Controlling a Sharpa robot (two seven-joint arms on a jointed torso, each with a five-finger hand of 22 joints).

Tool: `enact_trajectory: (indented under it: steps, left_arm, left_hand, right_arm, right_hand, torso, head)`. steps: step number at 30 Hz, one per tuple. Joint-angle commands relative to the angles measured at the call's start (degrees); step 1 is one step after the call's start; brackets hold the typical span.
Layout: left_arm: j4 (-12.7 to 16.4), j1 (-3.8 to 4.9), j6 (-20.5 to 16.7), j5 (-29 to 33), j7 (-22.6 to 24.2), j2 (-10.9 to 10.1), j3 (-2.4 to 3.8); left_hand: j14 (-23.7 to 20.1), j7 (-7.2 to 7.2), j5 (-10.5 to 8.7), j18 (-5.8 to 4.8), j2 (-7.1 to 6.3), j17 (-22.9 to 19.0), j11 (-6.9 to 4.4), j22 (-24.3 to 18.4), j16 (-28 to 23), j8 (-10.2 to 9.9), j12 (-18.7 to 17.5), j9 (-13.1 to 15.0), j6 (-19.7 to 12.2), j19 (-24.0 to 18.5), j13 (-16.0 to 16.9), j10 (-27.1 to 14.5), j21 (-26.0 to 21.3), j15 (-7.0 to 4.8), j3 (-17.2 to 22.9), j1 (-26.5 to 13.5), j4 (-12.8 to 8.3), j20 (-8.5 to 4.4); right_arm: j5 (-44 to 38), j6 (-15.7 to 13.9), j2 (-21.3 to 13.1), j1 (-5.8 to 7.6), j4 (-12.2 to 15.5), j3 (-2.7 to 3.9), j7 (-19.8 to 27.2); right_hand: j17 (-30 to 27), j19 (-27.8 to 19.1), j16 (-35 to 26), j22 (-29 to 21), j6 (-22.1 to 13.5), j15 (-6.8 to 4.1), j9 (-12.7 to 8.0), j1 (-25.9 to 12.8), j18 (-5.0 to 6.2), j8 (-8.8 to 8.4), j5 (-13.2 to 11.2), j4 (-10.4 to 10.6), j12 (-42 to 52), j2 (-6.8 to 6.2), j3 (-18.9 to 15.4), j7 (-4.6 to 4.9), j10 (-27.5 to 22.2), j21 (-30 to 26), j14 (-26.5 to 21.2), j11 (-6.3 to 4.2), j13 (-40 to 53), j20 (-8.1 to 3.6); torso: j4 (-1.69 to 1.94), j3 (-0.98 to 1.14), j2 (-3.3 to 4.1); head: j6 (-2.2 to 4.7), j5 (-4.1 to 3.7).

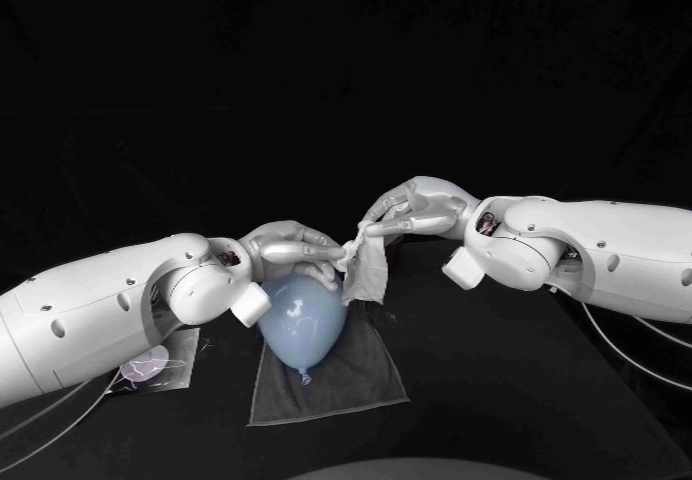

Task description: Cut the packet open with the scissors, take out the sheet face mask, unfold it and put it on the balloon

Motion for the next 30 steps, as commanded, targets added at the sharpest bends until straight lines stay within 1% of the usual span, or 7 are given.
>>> enact_trajectory:
  steps: [1,3,5,10,26,28,30]
  left_arm:
    - [0.08,0.06,-2.12,3.66,5.54,-0.12,0.06]
    - [0.1,0.06,-1.79,4.23,6.2,-0.21,0.06]
    - [0.15,0.06,-1.05,4.86,6.71,-0.32,0.06]
    - [0.18,0.06,0.32,5.74,7.84,-0.41,0.06]
    - [-0.38,0.05,4.92,8.67,10.8,-0.5,0.06]
    - [-0.5,0.05,5.49,8.95,10.75,-0.49,0.06]
    - [-0.62,0.05,5.99,9.19,10.62,-0.45,0.06]
  left_hand:
    - [-6.48,0.82,0.18,-1.18,0.72,-2.48,1.37,-2.91,-3.87,-0.07,-3.66,0.42,-0.31,-3.27,-2.85,-0.62,-5.05,1.77,0.3,0.05,0.61,1.69]
    - [-10.68,0.99,0.18,-2.24,0.72,-4.58,2.19,-5.51,-7.14,-0.13,-6.15,0.67,-0.73,-6.53,-4.84,-0.36,-9.53,3.17,0.92,0.25,0.71,3.12]
    - [-9.73,1.39,0.2,-1.46,0.64,-8.4,2.86,-9.48,-10.24,0.07,-11.54,1.53,-1.41,-6.54,-9.22,1.57,-15.05,3.51,1.95,0.59,0.8,4.52]
    - [-9.45,2.75,0.13,-2.47,0.33,-14.74,2.98,-15.09,-16.17,0.35,-19.11,2.73,-2.25,-5.6,-15.08,4.8,-22.61,4.1,3.07,1.2,0.22,4.77]
    - [-4.46,4.34,0.17,-3.71,1.01,-23.35,3.98,-21.89,-26.47,1.18,-27.8,3.87,-3.47,-7.77,-15.56,5.07,-30.98,4.62,3.59,1.39,-0.34,4.84]
    - [-4.93,4.31,0.16,-3.51,1.2,-24.81,4.05,-22.28,-29.61,1.42,-28.54,4.06,-3.86,-6.99,-15.54,5.17,-31.29,4.61,3.67,1.29,-0.22,4.88]
    - [-1.47,4.33,0.16,-1.57,1.74,-25.45,3.97,-21.77,-30.61,1.89,-29.51,4.44,-4.93,0.25,-15.56,5.42,-29.61,4.35,3.76,1.17,0.1,4.53]
  right_arm:
    - [0.8,1.72,0.32,0.11,-0.42,0.08,1.45]
    - [0.86,1.71,0.46,0.16,-0.61,0.11,1.7]
    - [0.92,1.69,0.58,0.22,-0.79,0.14,1.97]
    - [0.99,1.51,0.84,0.41,-1.34,0.18,1.88]
    - [1.73,1.79,1.61,0.56,-2.32,0.23,2.08]
    - [1.95,1.83,1.7,0.58,-2.48,0.25,2.31]
    - [2.16,1.92,1.79,0.62,-2.64,0.28,2.51]
  right_hand:
    - [0.06,-0.14,-0.22,0.09,0.32,0.05,0.16,-0.05,1.03,0.14,0.14,-0.27,-0.05,0.53,-0.08,-0.17,-0.01,0.29,0.5,-0.2,0.06,-0.12]
    - [0.06,-0.14,-0.22,0.09,0.32,0.05,0.16,-0.05,1.03,0.14,0.14,-0.27,-0.05,0.53,-0.08,-0.17,-0.01,0.29,0.5,-0.2,0.06,-0.12]
    - [0.06,-0.15,-0.23,0.11,0.31,0.06,0.16,-0.06,1.04,0.14,0.13,-0.29,-0.06,0.57,-0.06,-0.17,-0.02,0.32,0.5,-0.19,0.07,-0.12]
    - [0.05,-0.17,-0.25,0.14,0.29,0.07,0.16,-0.09,1.04,0.13,0.13,-0.3,-0.07,0.62,-0.04,-0.16,-0.04,0.35,0.5,-0.18,0.07,-0.12]
    - [0.04,-0.24,-0.29,0.22,0.21,0.1,0.16,-0.17,1.04,0.09,0.13,-0.34,-0.12,0.73,-0.02,-0.12,-0.09,0.44,0.49,-0.15,0.07,-0.13]
    - [0.04,-0.24,-0.29,0.22,0.21,0.1,0.16,-0.17,1.04,0.09,0.13,-0.34,-0.12,0.73,-0.02,-0.12,-0.09,0.44,0.49,-0.15,0.07,-0.13]
    - [0.04,-0.24,-0.29,0.22,0.21,0.1,0.16,-0.17,1.04,0.09,0.13,-0.34,-0.12,0.73,-0.02,-0.12,-0.09,0.44,0.49,-0.15,0.07,-0.13]
  torso:
    - [0.01,0.05,0.06]
    - [0.0,0.05,0.06]
    - [-0.03,0.04,0.05]
    - [-0.01,0.02,-0.02]
    - [0.03,0.03,0.02]
    - [0.01,0.0,0.0]
    - [0.0,-0.01,-0.04]
  head:
    - [-0.33,-0.05]
    - [-0.36,-0.03]
    - [-0.35,-0.03]
    - [-0.57,-0.19]
    - [-0.96,-0.15]
    - [-1.04,-0.08]
    - [-1.09,0.01]
